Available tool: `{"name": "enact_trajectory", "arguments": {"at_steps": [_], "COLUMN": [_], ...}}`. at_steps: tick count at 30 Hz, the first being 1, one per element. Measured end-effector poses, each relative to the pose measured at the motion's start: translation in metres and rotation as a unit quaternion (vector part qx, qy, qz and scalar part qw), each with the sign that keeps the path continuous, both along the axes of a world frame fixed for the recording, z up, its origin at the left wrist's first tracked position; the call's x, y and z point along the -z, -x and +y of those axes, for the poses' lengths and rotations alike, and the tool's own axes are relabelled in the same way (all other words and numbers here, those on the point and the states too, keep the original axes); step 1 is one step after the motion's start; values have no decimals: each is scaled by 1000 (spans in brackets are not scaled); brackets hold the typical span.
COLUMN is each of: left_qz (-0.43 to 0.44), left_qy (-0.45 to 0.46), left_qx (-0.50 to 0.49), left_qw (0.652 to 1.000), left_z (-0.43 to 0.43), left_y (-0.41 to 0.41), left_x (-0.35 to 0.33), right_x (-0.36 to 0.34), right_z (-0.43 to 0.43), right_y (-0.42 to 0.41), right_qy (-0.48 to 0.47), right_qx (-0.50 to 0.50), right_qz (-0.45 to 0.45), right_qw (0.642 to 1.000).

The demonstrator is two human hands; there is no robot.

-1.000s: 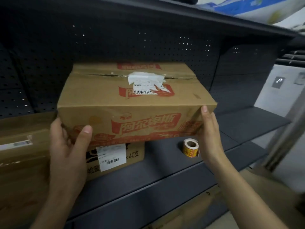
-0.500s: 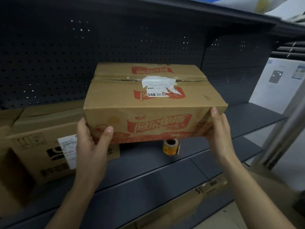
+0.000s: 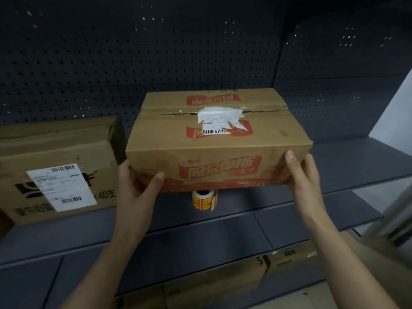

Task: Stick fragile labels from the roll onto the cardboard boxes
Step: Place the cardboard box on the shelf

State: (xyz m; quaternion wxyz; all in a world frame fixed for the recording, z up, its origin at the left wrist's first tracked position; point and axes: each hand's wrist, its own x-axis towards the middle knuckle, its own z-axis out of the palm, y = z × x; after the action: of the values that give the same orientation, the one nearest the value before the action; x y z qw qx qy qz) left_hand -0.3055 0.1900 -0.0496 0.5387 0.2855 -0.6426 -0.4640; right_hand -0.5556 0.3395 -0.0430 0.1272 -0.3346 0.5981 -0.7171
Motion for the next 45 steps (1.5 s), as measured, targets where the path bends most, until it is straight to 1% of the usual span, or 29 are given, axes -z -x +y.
{"name": "enact_trajectory", "arguments": {"at_steps": [5, 11, 15, 20, 24, 28, 31, 35, 39, 45], "left_qz": [-11, -16, -18, -30, -52, -65, -65, -83, -107, -187], "left_qy": [-19, -26, -38, -36, -21, -15, -20, -20, -33, -35], "left_qx": [-18, -26, -33, -46, -92, -126, -133, -136, -112, -103], "left_qw": [1000, 999, 999, 998, 994, 990, 989, 987, 987, 976], "left_z": [-16, -48, -57, -60, -56, -43, -30, -21, -17, -27], "left_y": [24, 47, 60, 74, 87, 104, 121, 147, 170, 186], "left_x": [11, 26, 35, 36, 33, 32, 32, 35, 39, 52], "right_x": [7, 17, 22, 31, 36, 42, 45, 53, 65, 83], "right_z": [-22, -47, -58, -66, -73, -74, -72, -66, -59, -57], "right_y": [27, 61, 78, 98, 116, 139, 161, 195, 222, 242], "right_qy": [-13, -4, -4, -5, -2, 14, 18, 20, 13, -16], "right_qx": [5, 5, 1, -8, -29, -66, -85, -89, -87, -83], "right_qz": [13, 33, 28, 30, 36, 26, 6, 12, -1, -12], "right_qw": [1000, 999, 1000, 1000, 999, 997, 996, 996, 996, 996]}}
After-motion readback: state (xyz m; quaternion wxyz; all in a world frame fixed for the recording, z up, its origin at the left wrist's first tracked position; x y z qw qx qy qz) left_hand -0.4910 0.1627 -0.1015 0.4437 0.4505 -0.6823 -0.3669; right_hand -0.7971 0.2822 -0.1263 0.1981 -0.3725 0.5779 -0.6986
